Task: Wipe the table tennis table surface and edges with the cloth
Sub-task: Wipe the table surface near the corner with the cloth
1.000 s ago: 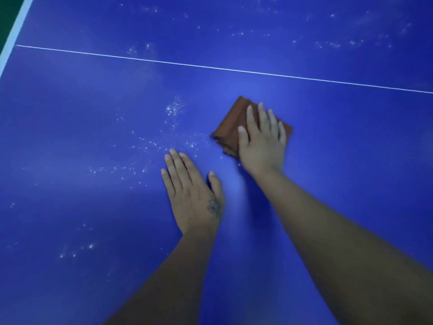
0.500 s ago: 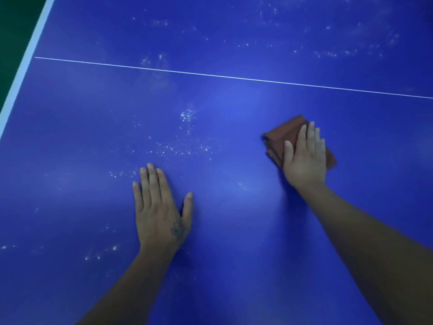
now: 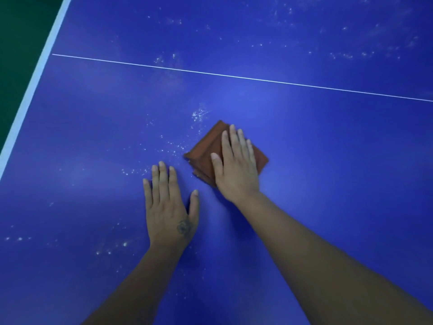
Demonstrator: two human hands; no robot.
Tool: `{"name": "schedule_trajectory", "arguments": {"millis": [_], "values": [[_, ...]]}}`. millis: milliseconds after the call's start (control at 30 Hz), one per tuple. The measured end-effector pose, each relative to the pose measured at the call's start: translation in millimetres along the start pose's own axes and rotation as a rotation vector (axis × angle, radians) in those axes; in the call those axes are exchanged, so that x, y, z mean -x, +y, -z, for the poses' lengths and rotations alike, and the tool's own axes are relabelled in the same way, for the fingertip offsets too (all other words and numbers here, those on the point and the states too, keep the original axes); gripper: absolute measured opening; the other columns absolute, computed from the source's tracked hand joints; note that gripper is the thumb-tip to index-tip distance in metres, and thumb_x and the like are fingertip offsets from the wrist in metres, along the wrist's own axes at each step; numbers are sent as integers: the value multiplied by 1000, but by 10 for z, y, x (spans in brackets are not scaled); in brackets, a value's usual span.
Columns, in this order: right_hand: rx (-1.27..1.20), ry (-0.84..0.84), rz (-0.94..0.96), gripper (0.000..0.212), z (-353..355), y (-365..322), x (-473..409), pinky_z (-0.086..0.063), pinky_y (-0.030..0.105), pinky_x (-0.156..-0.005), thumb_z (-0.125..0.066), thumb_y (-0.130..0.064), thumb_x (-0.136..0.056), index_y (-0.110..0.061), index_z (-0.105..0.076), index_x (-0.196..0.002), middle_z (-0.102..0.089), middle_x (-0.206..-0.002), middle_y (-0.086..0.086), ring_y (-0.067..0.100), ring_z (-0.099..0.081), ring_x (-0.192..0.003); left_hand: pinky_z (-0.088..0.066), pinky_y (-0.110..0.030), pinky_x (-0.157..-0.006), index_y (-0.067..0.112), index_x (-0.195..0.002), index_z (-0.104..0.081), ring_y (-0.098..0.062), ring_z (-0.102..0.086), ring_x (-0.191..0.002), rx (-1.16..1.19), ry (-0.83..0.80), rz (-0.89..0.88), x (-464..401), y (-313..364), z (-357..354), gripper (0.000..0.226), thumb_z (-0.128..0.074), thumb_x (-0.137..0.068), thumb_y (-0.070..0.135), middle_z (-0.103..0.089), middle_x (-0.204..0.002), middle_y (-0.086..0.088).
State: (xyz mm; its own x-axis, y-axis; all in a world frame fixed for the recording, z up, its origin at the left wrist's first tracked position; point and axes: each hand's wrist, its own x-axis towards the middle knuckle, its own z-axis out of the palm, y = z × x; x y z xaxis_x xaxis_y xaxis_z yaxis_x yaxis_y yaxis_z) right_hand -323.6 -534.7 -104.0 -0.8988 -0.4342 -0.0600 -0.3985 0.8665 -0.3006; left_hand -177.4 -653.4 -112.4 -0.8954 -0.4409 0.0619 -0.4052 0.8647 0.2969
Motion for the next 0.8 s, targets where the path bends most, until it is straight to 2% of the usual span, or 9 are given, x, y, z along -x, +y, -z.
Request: {"name": "schedule_trajectory", "arguments": {"millis": [67,133,200,267,367,433,500,633,800], "values": [[-273,35,4,58,145,29,-9,-9,41,-132,-36,-33,-113,-6,-28,-163,-14,-175,5,20,-9,-162,-13,-56,-134,-4,-160,-40,-33,-20,-165,106,72,-40,-94,47,60,68,-50,-107,37,-30,-173,-19],[-388,185,-29,53,292,205,37,-14,40,-132,-39,-25,-111,-5,-38,-159,-25,-172,5,21,-17,-161,-14,-54,-135,-1,-157,-47,-32,-25,-164,208,129,-158,-245,198,121,60,-55,-106,29,-36,-171,-16],[-286,291,-88,51,390,505,110,-15,44,-131,-41,-23,-109,-3,-43,-156,-30,-170,7,25,-21,-160,-19,-53,-134,1,-154,-52,-31,-29,-163,271,112,-286,-432,443,135,55,-57,-104,24,-41,-169,-14],[-145,262,-155,52,425,844,195,-13,48,-131,-42,-25,-110,-4,-41,-157,-27,-171,6,26,-18,-161,-21,-54,-133,-1,-156,-49,-33,-29,-162,226,26,-361,-601,696,78,57,-56,-105,26,-39,-169,-18],[22,136,-179,57,415,1286,314,-8,47,-131,-40,-32,-111,-7,-32,-162,-19,-173,2,22,-10,-162,-3,-47,-135,1,-169,-18,-28,-4,-167,49,-199,-276,-747,956,-112,75,-35,-112,46,-9,-179,-16],[79,85,-165,61,410,1479,351,-7,47,-132,-36,-36,-111,-9,-25,-165,-14,-175,0,19,-6,-162,5,-47,-134,1,-170,-2,-29,8,-167,-73,-246,-280,-749,1030,-253,82,-19,-111,55,5,-180,-15],[111,68,-155,62,391,1569,361,-7,47,-131,-33,-37,-112,-11,-20,-166,-11,-175,-1,17,-3,-163,6,-48,-134,1,-170,2,-29,12,-167,-118,-250,-339,-762,1068,-329,85,-11,-109,59,10,-179,-16],[142,101,-147,61,361,1568,358,-10,49,-131,-27,-35,-110,-10,-23,-165,-15,-175,1,20,-8,-162,2,-51,-134,0,-170,-3,-31,9,-167,-135,-309,-439,-896,1201,-400,84,-15,-109,57,6,-179,-17],[174,109,-136,61,371,1573,354,-12,50,-131,-26,-33,-109,-8,-25,-164,-16,-174,3,21,-9,-162,1,-54,-134,-2,-166,-25,-34,-1,-167,-109,-283,-521,-1261,1581,-531,75,-32,-105,42,-8,-178,-20]]}}
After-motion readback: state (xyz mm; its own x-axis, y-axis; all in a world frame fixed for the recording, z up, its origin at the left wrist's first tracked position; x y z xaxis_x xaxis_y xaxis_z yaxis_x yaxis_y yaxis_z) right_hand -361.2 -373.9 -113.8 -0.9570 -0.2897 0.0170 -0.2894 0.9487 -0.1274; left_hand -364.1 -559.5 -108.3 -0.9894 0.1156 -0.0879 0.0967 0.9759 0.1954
